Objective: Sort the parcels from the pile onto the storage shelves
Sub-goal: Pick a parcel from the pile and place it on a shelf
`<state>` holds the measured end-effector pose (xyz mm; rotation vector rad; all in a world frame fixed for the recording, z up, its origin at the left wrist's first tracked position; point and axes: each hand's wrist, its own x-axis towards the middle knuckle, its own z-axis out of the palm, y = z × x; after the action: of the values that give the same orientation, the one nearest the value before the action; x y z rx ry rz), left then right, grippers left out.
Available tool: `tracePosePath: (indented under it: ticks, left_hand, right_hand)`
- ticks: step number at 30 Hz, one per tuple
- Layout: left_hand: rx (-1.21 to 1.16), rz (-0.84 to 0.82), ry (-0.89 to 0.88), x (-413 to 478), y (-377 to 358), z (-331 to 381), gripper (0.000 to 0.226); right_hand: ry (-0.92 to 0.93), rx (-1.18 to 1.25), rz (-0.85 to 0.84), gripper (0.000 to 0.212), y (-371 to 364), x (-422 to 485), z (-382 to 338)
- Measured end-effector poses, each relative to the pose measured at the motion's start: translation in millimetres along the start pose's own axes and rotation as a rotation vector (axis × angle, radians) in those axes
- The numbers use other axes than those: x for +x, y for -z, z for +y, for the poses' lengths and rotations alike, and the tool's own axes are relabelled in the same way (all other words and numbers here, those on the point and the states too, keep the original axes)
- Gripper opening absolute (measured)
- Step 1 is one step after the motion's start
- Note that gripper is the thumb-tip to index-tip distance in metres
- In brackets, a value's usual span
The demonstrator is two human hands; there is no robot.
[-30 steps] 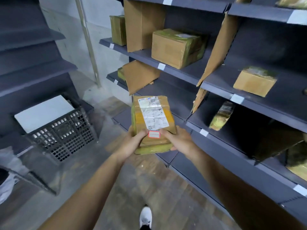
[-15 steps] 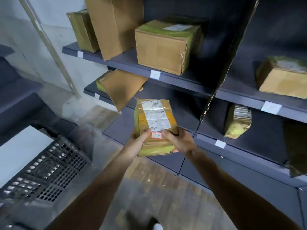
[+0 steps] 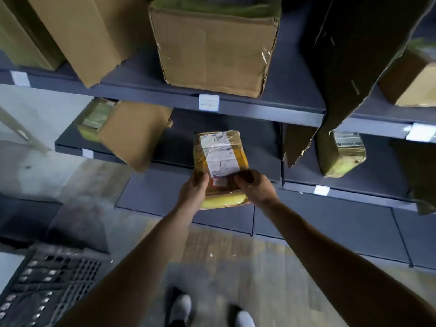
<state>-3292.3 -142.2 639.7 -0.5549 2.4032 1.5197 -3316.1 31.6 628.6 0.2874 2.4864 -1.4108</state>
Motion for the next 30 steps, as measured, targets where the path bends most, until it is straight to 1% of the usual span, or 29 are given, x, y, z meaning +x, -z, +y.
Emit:
tracePosePath:
  ticks: [4, 8, 12, 13, 15, 18, 20, 22, 23, 24, 27, 28, 30]
  left_hand:
    - [-0.004, -0.080, 0.020, 48.6, 18.7, -8.4, 0.047]
    - [-0.023, -0.164, 0.017, 88.1, 34.0, -12.2, 0.046]
    - [0.012, -0.236, -0.074, 124.0, 48.7, -19.3, 0.056]
    - [0.005, -0.244, -0.094, 129.4, 52.0, -19.7, 0.054]
    - [-0.002, -0.210, -0.127, 142.2, 56.4, -20.2, 0.048]
    - [0.049, -0.071, -0.154, 155.8, 58.2, -15.7, 0.042]
    - [0.074, 0.000, -0.132, 162.0, 58.8, -9.7, 0.041]
    - [0.086, 0.014, -0.117, 167.6, 59.0, -2.0, 0.027]
    - [0.093, 0.018, -0.122, 170.3, 59.5, 1.6, 0.017]
    - [0.100, 0.019, -0.137, 174.2, 60.1, 2.4, 0.012]
    - [0.100, -0.023, -0.173, 183.5, 60.5, 0.3, 0.010]
    - [0.072, -0.047, -0.183, 185.4, 60.1, -0.7, 0.015]
    - [0.016, -0.095, -0.204, 189.3, 58.6, -2.7, 0.029]
  right_hand:
    - [-0.007, 0.043, 0.082, 0.032, -26.9, 17.9, -8.6]
    - [-0.033, 0.105, 0.117, 0.038, -51.9, 40.7, -14.9]
    - [-0.025, 0.176, 0.159, 0.049, -68.3, 62.0, -17.8]
    - [-0.020, 0.177, 0.174, 0.050, -71.4, 66.3, -18.1]
    - [-0.027, 0.127, 0.222, 0.045, -77.2, 75.6, -20.1]
    - [-0.056, -0.011, 0.326, 0.033, -81.3, 88.5, -23.5]
    - [-0.064, -0.035, 0.368, 0.041, -84.3, 96.1, -26.4]
    - [-0.069, -0.023, 0.394, 0.049, -86.9, 103.2, -31.3]
    - [-0.077, -0.029, 0.405, 0.051, -87.3, 106.3, -33.9]
    - [-0.088, -0.037, 0.410, 0.050, -87.0, 109.2, -36.7]
    - [-0.117, -0.024, 0.400, 0.037, -84.2, 115.0, -44.7]
    - [-0.127, -0.026, 0.395, 0.033, -83.4, 116.3, -47.1]
    - [-0.127, -0.038, 0.383, 0.031, -81.9, 118.3, -51.8]
